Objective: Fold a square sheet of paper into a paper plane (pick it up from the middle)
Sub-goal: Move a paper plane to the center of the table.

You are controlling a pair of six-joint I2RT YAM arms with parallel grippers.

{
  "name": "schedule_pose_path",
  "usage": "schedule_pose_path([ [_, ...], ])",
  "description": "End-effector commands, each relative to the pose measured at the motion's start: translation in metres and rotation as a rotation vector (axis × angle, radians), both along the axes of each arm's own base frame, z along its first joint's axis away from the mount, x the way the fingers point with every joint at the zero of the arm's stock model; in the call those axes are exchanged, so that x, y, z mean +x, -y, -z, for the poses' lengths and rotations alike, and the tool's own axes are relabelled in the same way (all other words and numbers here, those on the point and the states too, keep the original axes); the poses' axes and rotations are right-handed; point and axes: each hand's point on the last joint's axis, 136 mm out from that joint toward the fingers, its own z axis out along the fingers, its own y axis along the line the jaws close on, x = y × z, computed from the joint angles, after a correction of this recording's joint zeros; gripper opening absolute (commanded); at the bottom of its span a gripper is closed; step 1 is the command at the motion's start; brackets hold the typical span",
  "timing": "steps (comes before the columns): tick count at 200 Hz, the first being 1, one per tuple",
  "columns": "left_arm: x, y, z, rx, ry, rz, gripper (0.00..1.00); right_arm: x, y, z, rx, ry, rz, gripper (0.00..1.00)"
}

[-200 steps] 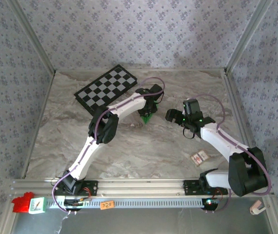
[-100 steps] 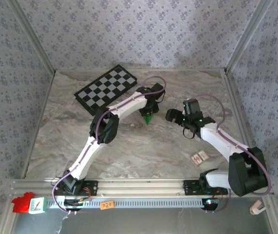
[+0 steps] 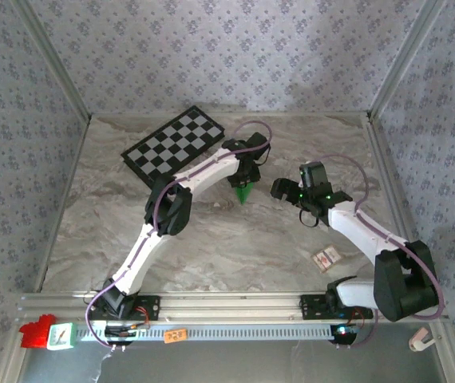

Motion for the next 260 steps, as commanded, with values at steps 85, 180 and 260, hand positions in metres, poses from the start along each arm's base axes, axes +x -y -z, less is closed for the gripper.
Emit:
schedule_pose_path([
  [85,0.003,-0.019,0.004,0.127,0.006,0.047,0.49,0.004,0.002,-0.004,0.015,0.007,0.021,0.97],
  [180,-0.002,-0.026,0.038,0.190,-0.050,0.057,0.51,0.006,0.001,-0.004,0.017,0.004,0.020,0.97],
  [260,-0.005,-0.017,0.034,0.143,-0.075,0.059,0.54,0.005,0.001,-0.002,0.019,-0.002,0.026,0.97],
])
